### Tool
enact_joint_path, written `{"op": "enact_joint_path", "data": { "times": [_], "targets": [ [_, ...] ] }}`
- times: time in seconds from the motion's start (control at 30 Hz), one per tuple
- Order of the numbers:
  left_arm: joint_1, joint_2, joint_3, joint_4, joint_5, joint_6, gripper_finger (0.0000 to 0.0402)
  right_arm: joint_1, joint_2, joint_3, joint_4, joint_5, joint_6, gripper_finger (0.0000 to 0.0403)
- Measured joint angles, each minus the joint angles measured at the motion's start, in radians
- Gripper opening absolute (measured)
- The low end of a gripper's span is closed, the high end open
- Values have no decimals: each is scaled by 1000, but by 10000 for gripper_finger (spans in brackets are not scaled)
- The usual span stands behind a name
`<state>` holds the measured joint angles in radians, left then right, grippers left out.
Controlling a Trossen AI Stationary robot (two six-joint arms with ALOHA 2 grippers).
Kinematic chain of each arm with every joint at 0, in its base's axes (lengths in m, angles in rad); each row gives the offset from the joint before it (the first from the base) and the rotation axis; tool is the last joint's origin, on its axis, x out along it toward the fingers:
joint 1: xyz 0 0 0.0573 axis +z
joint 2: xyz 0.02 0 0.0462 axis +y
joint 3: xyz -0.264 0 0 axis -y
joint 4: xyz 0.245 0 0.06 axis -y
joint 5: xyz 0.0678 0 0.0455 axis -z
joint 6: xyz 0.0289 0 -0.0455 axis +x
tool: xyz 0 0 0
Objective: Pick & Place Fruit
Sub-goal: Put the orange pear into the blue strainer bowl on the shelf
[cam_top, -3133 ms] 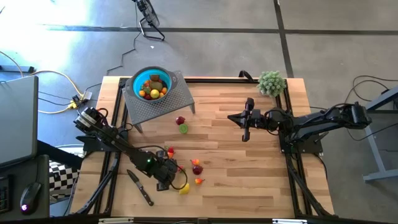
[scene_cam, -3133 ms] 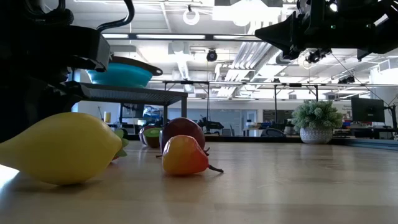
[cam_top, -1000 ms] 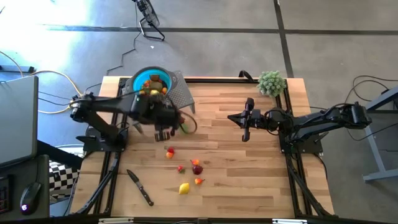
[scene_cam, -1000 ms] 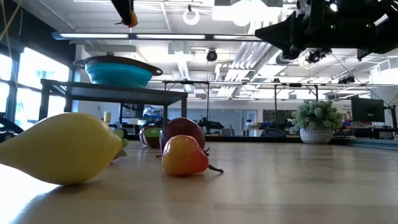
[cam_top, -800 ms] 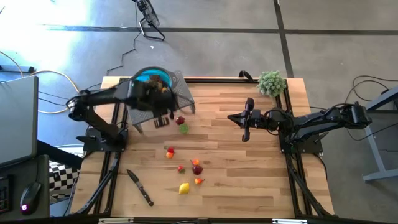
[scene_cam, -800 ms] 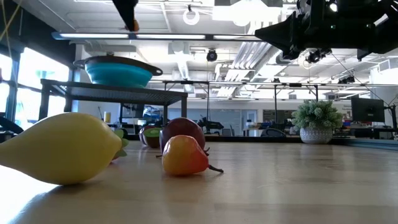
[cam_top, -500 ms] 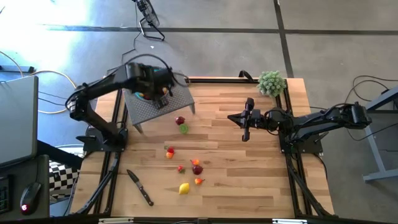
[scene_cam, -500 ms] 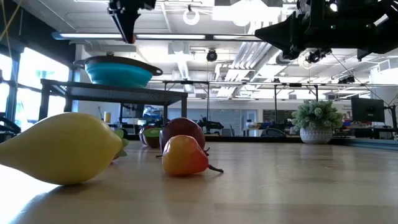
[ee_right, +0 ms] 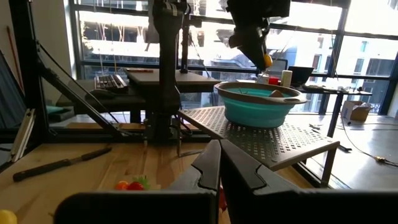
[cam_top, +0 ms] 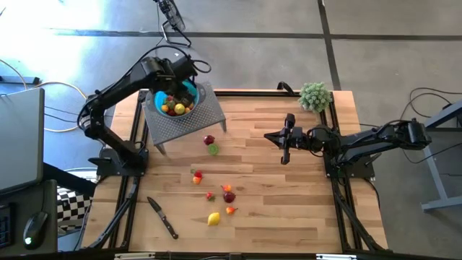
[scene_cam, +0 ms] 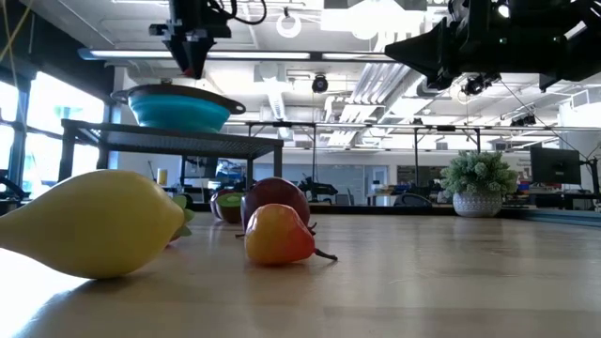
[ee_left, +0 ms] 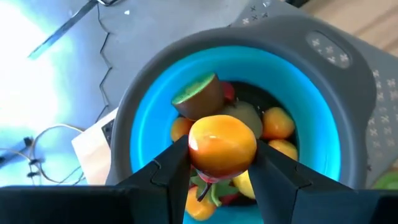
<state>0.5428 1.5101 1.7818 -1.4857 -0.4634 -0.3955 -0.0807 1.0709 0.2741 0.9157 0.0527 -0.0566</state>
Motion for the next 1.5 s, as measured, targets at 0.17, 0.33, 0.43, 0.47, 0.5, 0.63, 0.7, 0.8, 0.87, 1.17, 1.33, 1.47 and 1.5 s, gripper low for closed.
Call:
{"op": "enact_joint_path", "data": {
  "times": [0.17, 0.33, 0.43, 0.47, 0.5, 0.63, 0.7, 0.8, 0.87, 1.17, 1.33, 1.47, 1.5],
  "targets": [
    [8, 0, -69, 61, -3, -21, 139, 0, 0, 0, 0, 0, 0, 2],
    [7, 0, -177, 127, -2, 10, 139, 0, 0, 0, 0, 0, 0, 2],
    [7, 0, -211, 138, -3, 23, 139, 0, 0, 0, 0, 0, 0, 2],
    [8, 0, -216, 136, -3, 24, 139, 0, 0, 0, 0, 0, -1, 2],
    [8, 0, -218, 136, -3, 24, 139, 0, 0, 0, 0, 0, 0, 2],
    [7, -1, -218, 138, -2, 24, 139, 0, 0, 0, 0, 0, -1, 2],
    [7, -1, -218, 142, -2, 24, 140, 0, 0, 0, 0, 0, -1, 2],
    [7, -1, -218, 164, -1, 16, 149, 0, 0, 0, 0, 0, -1, 2],
    [7, -1, -218, 161, 0, 5, 159, 0, 0, 0, 0, 0, -1, 2],
    [7, -1, -218, 160, 0, 26, 203, 0, 0, 0, 0, 0, -1, 2],
    [7, -1, -211, 143, 4, 32, 203, 0, 0, 0, 0, 0, -1, 2],
    [7, -1, -188, 145, 28, 46, 179, 0, 0, 0, 0, 0, -1, 2],
    [7, -1, -183, 144, 36, 52, 169, 0, 0, 0, 0, 0, -1, 2]
  ]
}}
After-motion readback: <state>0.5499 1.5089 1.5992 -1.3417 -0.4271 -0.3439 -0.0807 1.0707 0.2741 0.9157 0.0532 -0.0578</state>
